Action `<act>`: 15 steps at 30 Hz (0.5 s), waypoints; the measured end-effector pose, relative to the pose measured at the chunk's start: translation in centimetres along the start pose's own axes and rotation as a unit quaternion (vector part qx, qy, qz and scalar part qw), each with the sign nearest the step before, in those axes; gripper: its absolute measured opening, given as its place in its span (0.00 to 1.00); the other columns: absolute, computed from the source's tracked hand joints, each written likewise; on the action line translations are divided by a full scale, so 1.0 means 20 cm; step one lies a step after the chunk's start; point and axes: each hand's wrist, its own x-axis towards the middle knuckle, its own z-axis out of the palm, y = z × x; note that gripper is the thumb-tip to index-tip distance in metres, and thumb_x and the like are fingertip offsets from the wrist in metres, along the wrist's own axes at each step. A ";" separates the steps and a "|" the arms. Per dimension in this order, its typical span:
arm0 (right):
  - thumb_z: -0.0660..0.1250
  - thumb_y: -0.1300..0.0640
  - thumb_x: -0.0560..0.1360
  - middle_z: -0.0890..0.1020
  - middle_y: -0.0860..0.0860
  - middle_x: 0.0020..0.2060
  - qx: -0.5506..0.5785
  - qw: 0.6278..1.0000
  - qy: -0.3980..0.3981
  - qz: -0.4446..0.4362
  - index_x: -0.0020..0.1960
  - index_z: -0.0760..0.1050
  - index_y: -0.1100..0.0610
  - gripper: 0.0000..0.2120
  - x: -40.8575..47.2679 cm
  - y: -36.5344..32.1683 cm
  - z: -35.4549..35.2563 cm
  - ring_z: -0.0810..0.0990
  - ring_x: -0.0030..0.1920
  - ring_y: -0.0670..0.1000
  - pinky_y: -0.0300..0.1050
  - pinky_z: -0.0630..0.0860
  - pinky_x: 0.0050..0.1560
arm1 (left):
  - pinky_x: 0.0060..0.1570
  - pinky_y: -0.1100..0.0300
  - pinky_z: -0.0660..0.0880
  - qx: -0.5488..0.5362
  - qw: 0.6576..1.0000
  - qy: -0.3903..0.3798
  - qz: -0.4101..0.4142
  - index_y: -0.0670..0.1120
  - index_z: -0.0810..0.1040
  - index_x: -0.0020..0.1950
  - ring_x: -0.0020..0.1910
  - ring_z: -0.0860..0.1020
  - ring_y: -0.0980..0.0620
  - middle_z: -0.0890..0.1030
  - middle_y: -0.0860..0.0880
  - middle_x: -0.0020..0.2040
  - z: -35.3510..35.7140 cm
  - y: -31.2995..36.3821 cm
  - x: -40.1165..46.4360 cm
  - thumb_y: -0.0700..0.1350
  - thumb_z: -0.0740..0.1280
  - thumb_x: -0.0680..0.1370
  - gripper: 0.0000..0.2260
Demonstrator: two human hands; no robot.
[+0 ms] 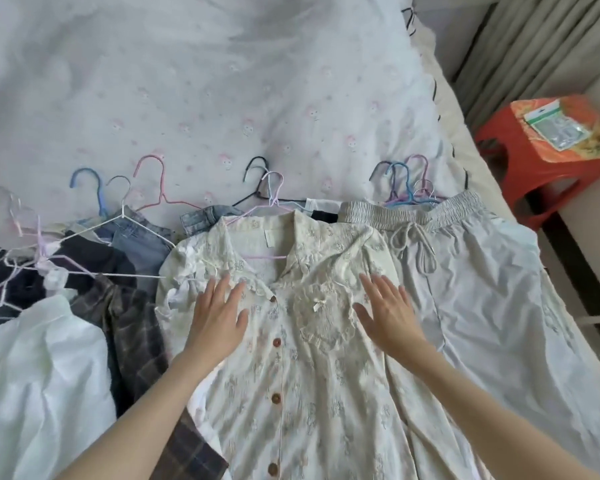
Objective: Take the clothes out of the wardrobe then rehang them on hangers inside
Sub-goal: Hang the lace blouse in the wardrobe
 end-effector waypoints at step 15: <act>0.48 0.51 0.82 0.68 0.56 0.67 -0.124 0.991 -0.046 -0.036 0.75 0.49 0.59 0.25 0.93 -0.22 0.07 0.62 0.71 0.56 0.50 0.49 0.73 | 0.63 0.54 0.62 0.025 0.998 0.019 -0.047 0.39 0.60 0.71 0.65 0.67 0.42 0.69 0.39 0.66 -0.11 -0.33 0.74 0.44 0.58 0.79 0.21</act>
